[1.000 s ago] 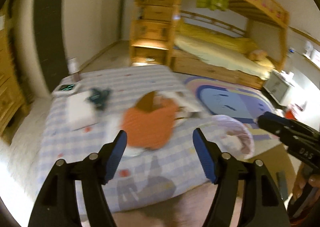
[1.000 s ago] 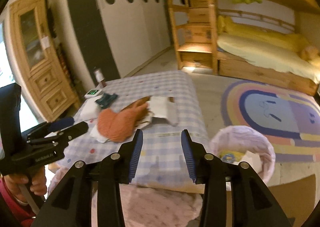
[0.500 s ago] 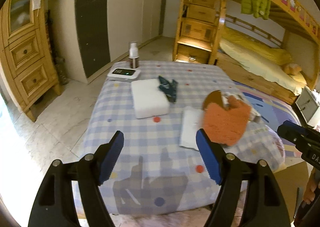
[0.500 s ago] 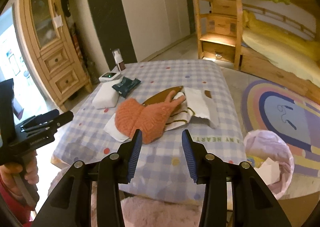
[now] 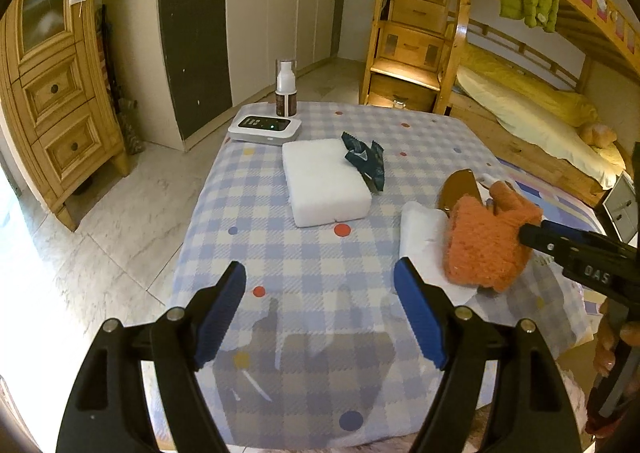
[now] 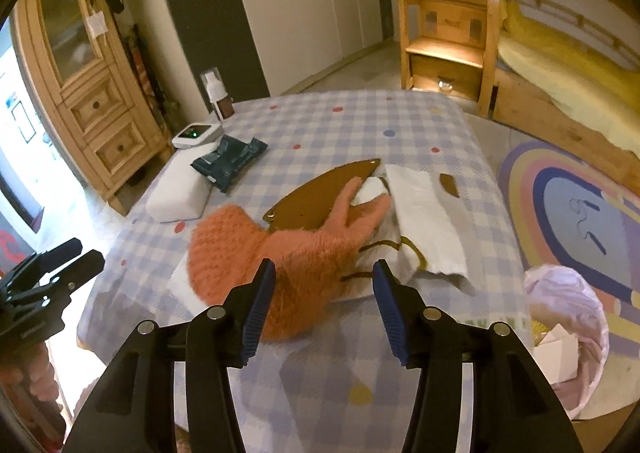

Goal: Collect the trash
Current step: 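Move back to the table and grasp the orange fuzzy glove with the right tool, then grasp the white tissue with the left tool while the right tool holds the glove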

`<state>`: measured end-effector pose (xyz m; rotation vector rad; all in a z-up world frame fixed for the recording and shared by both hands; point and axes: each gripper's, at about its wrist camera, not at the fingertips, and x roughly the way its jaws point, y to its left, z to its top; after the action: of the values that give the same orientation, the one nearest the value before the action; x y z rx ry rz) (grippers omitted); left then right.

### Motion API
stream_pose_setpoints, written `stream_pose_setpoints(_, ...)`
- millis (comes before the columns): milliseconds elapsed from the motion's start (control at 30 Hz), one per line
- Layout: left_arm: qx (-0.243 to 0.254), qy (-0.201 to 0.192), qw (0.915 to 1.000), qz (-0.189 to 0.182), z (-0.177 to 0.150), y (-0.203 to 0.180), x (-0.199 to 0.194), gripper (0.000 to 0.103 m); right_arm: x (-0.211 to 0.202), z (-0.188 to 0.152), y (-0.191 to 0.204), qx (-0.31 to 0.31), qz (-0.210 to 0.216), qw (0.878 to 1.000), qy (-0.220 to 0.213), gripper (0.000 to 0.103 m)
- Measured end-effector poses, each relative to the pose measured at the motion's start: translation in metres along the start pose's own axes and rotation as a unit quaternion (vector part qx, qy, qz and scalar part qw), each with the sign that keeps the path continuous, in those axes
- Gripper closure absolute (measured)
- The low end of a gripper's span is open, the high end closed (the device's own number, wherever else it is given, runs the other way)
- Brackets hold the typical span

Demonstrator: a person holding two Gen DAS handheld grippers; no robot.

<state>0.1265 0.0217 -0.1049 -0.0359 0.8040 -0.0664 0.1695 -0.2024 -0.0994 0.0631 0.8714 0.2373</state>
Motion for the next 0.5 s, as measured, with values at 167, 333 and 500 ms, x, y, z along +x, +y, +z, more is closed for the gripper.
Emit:
stream_pose_setpoints(167,0.000,0.003,1.0000,-0.001,-0.001,0.000,0.001,0.029,0.005,0.004,0.010,-0.015,0.017,1.000,0.009,0.085)
stream_pose_setpoints(333,-0.001,-0.003,1.0000,-0.003,-0.002,0.001,-0.004,0.029,-0.028,0.020,0.025,-0.025,0.055,0.997,-0.043,0.089)
stream_pose_setpoints(500,0.016,0.001,0.9996,-0.023,-0.005,-0.014,-0.007,0.021,-0.087,0.033,0.026,-0.026,0.046,0.992,-0.117,0.089)
